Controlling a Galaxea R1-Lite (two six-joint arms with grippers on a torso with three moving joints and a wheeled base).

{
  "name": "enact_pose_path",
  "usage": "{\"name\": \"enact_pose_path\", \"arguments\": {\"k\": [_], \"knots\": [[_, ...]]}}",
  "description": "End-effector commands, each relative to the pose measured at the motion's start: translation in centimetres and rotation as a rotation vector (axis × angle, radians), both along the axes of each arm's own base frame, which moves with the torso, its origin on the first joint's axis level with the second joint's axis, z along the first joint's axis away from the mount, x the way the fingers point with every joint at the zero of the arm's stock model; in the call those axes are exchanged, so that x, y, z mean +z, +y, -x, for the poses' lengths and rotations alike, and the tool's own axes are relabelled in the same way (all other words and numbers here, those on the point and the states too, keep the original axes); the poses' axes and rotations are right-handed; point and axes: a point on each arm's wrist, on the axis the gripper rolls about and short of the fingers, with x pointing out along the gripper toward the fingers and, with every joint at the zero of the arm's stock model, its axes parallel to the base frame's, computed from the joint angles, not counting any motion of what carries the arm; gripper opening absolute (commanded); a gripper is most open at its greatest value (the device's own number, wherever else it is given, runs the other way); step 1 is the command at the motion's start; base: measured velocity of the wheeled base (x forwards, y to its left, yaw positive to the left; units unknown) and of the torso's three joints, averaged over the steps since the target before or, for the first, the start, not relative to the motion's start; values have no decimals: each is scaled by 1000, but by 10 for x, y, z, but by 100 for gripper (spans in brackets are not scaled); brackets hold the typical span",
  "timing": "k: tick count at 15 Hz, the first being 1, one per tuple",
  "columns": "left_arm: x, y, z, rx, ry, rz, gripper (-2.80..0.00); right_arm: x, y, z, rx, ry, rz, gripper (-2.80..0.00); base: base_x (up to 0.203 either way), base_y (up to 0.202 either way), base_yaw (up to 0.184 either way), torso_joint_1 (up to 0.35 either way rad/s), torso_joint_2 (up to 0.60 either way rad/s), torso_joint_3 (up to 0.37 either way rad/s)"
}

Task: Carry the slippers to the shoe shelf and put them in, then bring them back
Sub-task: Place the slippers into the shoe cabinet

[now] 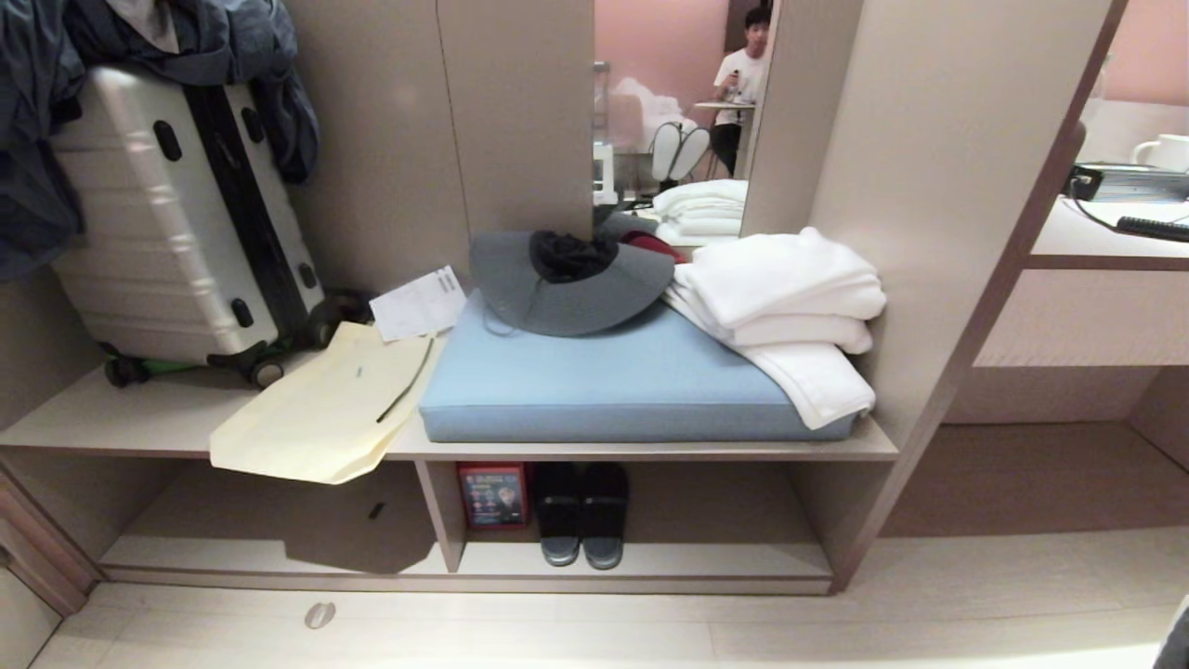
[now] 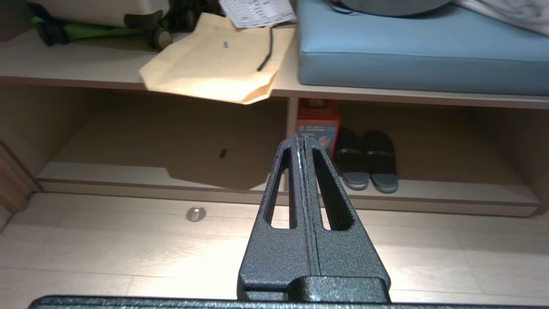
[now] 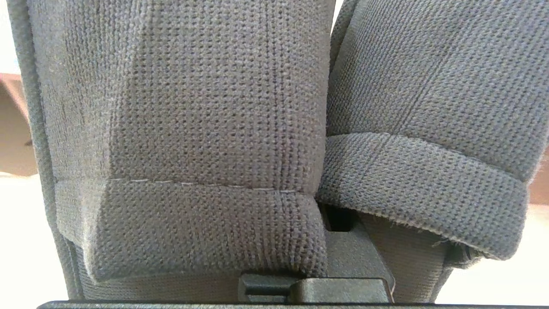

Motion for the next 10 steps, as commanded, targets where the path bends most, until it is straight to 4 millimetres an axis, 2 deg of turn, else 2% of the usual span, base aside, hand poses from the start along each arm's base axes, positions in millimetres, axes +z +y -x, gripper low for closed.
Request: {"name": "enact_pose_path", "arguments": {"k": [1, 3, 10], "knots": [[0, 0, 0, 1, 0, 1, -280, 0, 0, 0, 1, -1, 0, -280, 0, 167, -5, -2, 3, -1], [0, 0, 0, 1, -1, 2, -280, 0, 0, 0, 1, -1, 0, -280, 0, 94, -3, 2, 5, 2], [0, 0, 0, 1, -1, -3, -280, 0, 0, 0, -1, -1, 0, -280, 0, 0, 0, 1, 0, -5]]}}
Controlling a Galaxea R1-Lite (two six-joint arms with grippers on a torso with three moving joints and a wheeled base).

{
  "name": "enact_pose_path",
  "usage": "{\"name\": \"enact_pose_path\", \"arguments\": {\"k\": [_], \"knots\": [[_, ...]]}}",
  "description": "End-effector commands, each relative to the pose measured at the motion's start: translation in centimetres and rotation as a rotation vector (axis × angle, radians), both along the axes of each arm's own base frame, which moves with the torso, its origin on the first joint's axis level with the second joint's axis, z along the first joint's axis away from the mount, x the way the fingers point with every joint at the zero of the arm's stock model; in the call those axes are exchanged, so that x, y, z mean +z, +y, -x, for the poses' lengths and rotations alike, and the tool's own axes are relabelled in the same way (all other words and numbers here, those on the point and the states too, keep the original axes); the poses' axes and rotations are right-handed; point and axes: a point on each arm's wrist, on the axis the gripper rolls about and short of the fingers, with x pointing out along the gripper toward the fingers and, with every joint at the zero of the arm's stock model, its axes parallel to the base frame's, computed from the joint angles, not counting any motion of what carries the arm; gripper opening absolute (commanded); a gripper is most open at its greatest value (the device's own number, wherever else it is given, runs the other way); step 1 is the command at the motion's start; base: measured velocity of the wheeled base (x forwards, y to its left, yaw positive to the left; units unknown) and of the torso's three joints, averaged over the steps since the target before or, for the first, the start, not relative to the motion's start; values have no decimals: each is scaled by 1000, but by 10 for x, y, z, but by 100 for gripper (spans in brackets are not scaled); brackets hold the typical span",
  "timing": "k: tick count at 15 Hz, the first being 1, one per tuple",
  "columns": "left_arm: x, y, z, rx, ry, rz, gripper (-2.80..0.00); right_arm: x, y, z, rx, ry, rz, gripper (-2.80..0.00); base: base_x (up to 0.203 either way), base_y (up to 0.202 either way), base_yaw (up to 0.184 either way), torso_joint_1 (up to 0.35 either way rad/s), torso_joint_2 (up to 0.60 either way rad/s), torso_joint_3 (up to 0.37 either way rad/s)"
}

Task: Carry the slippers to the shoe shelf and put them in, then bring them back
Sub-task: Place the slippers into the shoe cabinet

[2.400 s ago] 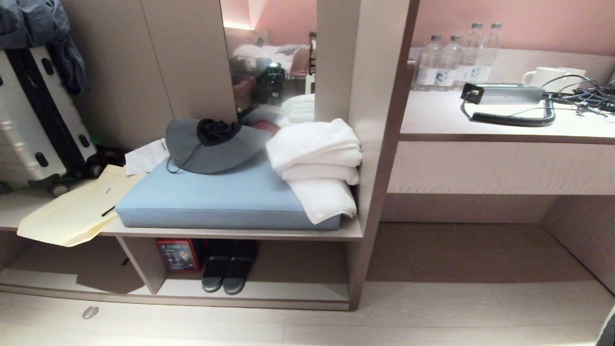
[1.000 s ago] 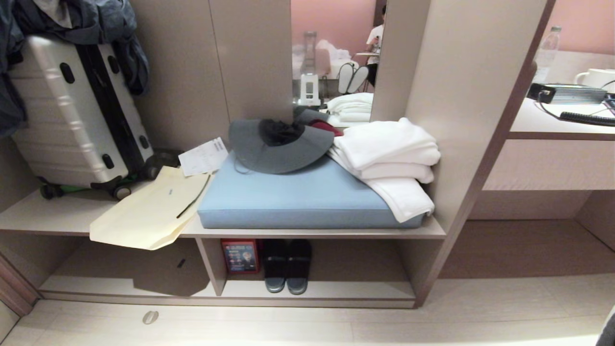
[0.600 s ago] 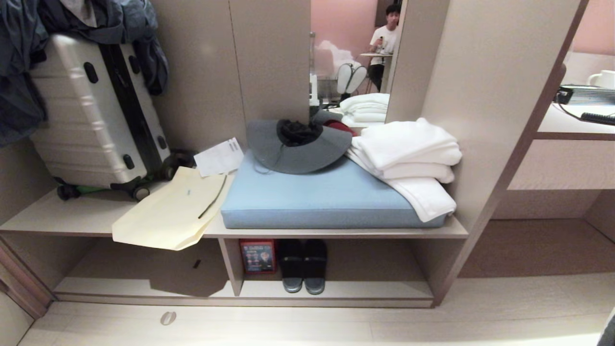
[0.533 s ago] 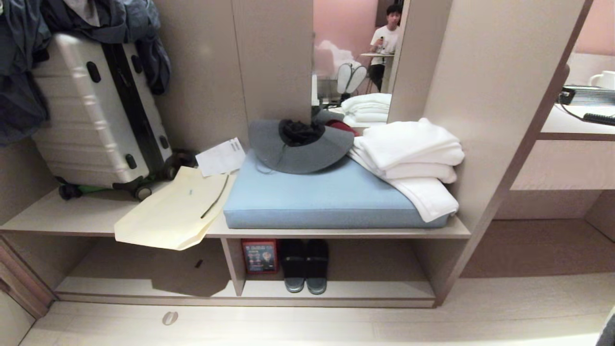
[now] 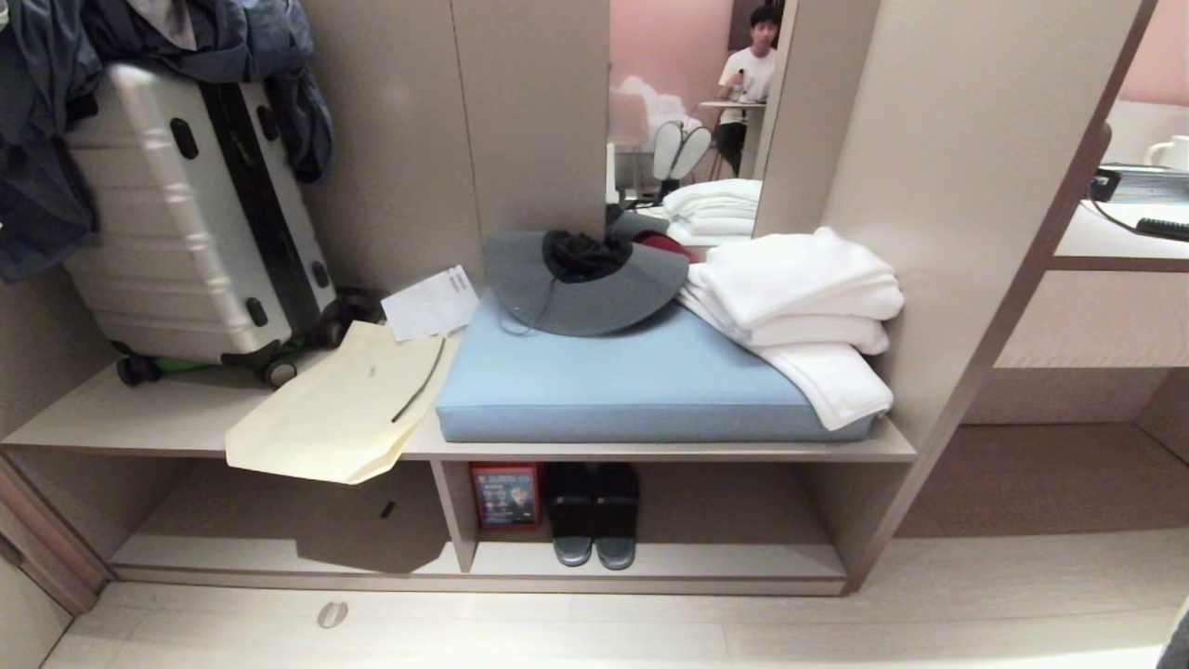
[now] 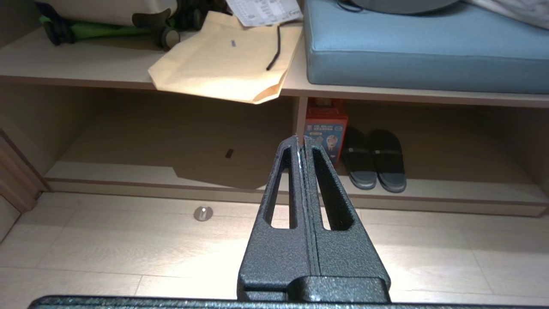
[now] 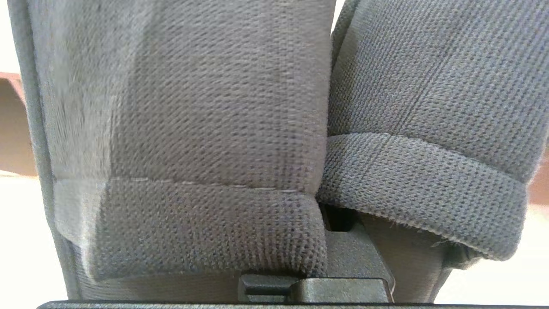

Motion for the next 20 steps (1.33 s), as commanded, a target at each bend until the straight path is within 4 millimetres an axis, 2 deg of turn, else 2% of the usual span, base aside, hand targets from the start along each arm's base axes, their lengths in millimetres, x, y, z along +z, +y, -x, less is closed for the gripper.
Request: {"name": "enact_pose_path", "arguments": {"k": [1, 20], "knots": [[0, 0, 0, 1, 0, 0, -280, 0, 0, 0, 2, 0, 2, -280, 0, 0, 0, 2, 2, -136], [0, 0, 0, 1, -1, 0, -280, 0, 0, 0, 3, 0, 0, -280, 0, 0, 0, 4, 2, -196]]}}
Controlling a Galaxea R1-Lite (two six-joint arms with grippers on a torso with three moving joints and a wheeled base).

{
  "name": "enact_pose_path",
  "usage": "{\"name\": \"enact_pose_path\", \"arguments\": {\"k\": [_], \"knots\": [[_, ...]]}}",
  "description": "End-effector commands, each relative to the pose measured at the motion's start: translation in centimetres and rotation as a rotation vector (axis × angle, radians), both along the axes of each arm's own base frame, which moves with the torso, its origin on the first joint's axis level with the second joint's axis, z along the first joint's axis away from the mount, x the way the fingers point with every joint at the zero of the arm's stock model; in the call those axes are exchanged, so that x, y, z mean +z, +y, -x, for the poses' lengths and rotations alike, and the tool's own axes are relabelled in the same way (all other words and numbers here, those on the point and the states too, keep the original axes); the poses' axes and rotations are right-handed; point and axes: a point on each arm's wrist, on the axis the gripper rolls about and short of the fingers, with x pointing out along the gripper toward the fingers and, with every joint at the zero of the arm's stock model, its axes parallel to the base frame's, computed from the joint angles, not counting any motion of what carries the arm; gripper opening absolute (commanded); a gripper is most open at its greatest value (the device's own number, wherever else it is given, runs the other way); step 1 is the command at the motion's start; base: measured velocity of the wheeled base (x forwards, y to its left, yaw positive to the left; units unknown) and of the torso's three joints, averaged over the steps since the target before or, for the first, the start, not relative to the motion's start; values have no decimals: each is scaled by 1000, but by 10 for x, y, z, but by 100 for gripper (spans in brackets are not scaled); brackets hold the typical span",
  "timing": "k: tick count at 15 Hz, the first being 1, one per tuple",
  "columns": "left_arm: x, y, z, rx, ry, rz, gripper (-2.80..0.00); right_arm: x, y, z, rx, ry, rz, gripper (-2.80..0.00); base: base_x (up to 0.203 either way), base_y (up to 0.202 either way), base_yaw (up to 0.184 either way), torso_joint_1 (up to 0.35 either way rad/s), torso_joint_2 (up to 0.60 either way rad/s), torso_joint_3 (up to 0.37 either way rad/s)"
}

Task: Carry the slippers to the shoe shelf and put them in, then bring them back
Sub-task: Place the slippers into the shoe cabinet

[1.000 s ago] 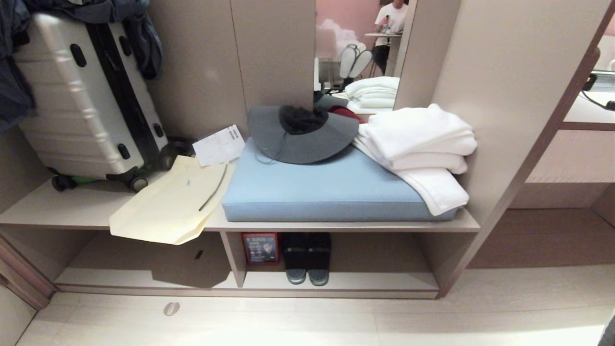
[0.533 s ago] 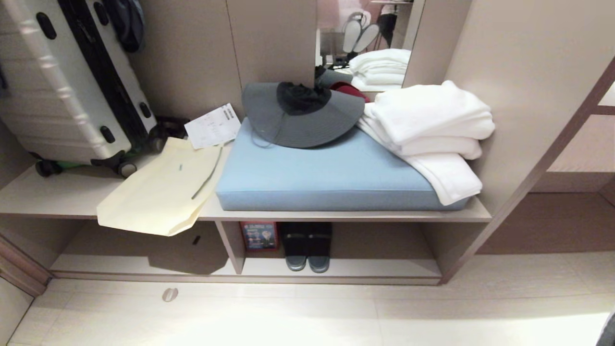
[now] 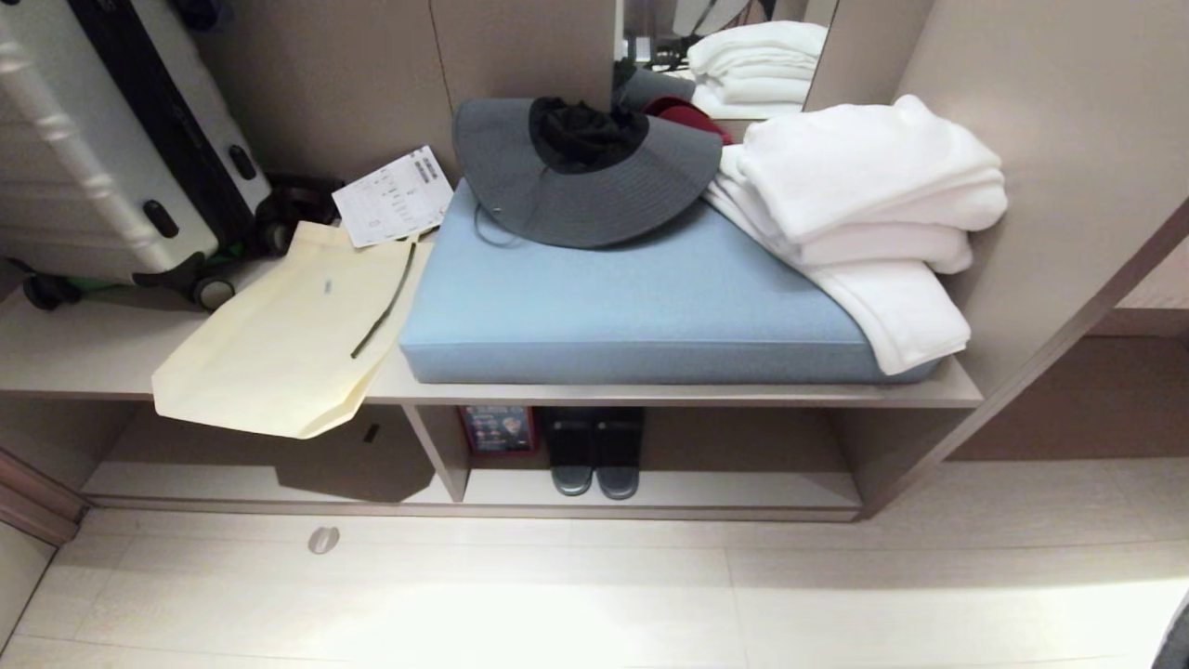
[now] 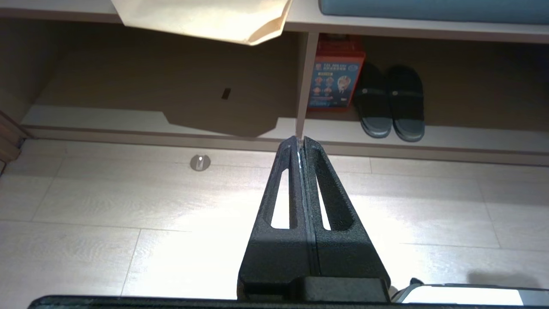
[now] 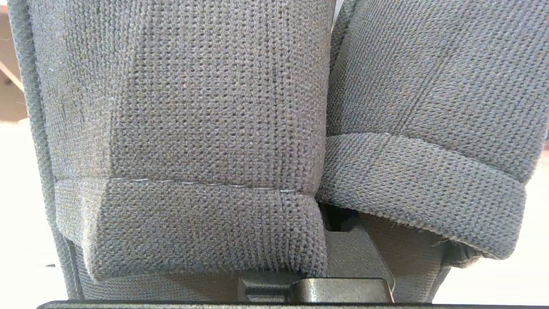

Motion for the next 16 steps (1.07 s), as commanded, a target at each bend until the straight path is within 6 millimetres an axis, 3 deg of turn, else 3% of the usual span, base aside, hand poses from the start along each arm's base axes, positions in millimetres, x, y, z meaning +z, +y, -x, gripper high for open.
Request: {"name": "enact_pose_path", "arguments": {"k": [1, 16], "knots": [[0, 0, 0, 1, -1, 1, -280, 0, 0, 0, 1, 0, 1, -280, 0, 0, 0, 5, 5, -203], [0, 0, 0, 1, -1, 1, -280, 0, 0, 0, 1, 0, 1, -280, 0, 0, 0, 3, 3, -198]]}}
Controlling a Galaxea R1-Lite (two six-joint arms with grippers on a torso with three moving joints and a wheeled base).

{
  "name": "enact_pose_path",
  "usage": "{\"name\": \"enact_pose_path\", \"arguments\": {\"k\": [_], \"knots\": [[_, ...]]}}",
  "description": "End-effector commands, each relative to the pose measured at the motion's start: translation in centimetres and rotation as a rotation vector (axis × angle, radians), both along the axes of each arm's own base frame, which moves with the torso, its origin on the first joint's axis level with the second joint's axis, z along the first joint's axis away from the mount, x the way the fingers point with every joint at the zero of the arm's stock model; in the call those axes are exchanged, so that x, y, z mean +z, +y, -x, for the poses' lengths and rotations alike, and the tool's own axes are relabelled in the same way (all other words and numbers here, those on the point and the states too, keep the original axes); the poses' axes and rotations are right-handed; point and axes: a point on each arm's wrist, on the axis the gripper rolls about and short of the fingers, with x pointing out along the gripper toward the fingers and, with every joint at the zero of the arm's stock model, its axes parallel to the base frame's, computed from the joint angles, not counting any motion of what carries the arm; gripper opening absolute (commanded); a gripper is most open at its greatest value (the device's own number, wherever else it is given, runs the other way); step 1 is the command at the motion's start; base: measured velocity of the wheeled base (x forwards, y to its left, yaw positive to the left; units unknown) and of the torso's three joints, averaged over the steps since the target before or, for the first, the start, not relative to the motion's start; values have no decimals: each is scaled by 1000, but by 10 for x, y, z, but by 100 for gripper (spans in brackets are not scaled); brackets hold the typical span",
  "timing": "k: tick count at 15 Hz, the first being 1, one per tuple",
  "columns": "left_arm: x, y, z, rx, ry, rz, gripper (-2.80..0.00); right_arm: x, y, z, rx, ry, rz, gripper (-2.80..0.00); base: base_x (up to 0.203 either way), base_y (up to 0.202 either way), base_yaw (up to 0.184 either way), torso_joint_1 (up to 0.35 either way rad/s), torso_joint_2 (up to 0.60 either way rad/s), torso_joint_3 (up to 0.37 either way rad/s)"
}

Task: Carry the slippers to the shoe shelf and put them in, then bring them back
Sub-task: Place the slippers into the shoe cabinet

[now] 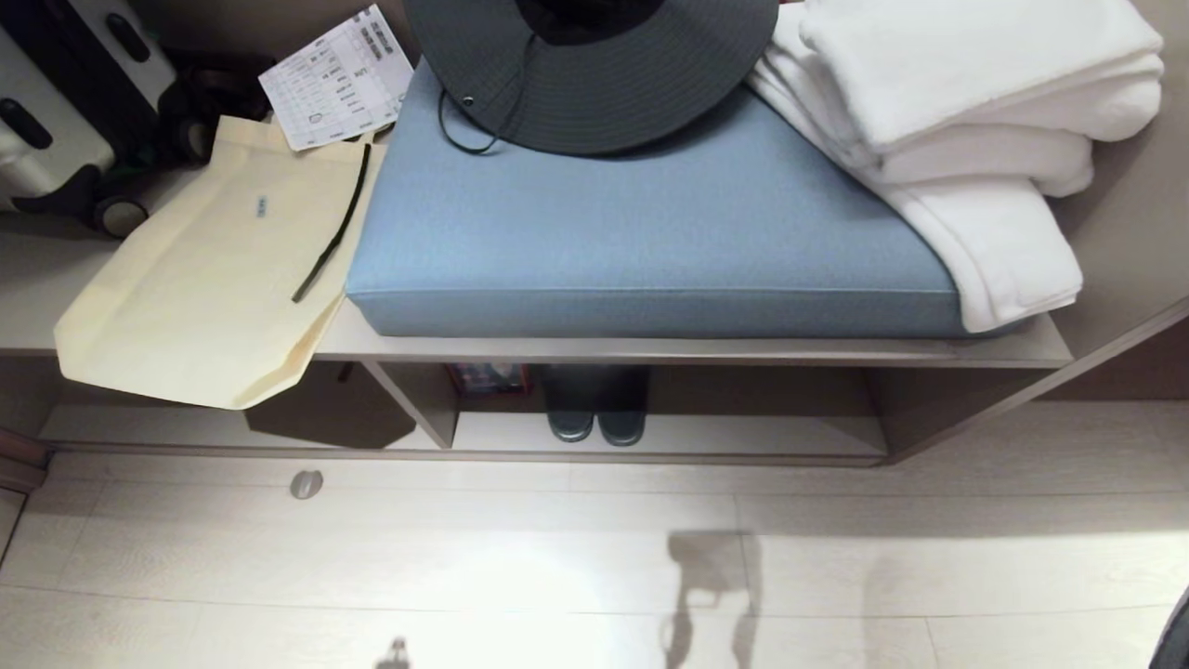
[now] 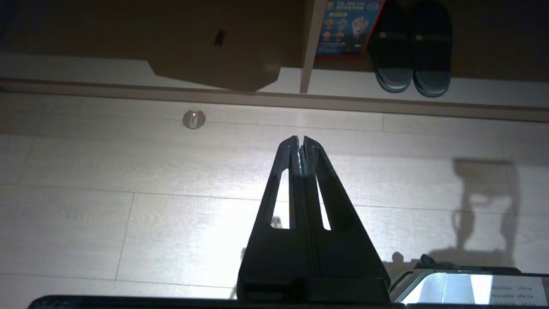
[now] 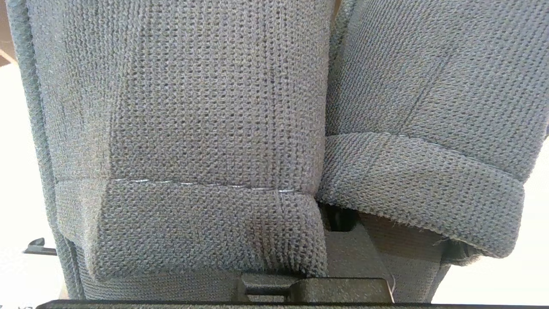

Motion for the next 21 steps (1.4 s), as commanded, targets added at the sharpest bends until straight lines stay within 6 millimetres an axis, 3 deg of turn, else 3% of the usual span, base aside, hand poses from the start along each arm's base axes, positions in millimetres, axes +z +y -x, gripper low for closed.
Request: {"name": "enact_pose_path", "arguments": {"k": [1, 21], "knots": [[0, 0, 0, 0, -1, 1, -280, 0, 0, 0, 0, 0, 1, -280, 0, 0, 0, 1, 6, -198], [0, 0, 0, 0, -1, 3, -280, 0, 0, 0, 1, 0, 1, -280, 0, 0, 0, 3, 3, -197]]}}
